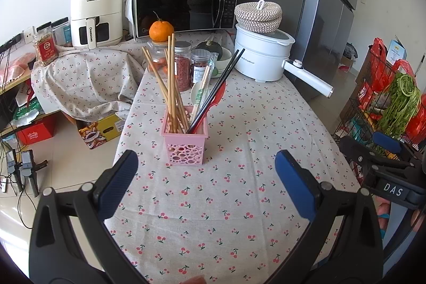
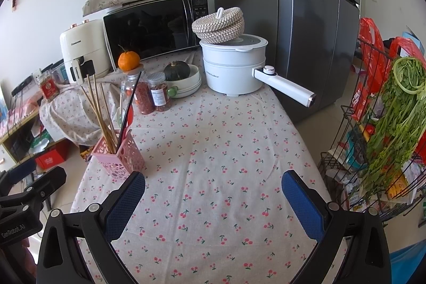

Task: Organize utensils

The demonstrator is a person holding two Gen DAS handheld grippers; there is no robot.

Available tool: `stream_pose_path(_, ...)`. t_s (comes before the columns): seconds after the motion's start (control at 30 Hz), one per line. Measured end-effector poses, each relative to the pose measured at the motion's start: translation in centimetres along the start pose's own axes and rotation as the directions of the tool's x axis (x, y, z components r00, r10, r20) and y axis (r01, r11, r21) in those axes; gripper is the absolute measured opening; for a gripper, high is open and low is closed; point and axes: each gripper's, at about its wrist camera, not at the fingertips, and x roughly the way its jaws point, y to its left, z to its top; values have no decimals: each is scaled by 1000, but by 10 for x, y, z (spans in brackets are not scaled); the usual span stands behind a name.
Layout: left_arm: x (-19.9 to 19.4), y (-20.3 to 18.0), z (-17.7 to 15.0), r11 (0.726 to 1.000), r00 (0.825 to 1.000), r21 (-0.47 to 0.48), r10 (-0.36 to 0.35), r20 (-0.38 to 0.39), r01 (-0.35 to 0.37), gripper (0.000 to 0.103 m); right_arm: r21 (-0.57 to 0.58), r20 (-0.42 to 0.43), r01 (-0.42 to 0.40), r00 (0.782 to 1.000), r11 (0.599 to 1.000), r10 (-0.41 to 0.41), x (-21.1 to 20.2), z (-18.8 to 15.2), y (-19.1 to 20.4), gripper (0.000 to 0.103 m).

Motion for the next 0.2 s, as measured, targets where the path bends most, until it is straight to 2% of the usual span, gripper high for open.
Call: stream_pose_path(0.2, -2, 0, 0, 1000, 1000, -1, -20, 7, 20, 102, 4, -3, -1, 1000, 1000, 1, 0, -3, 1, 103)
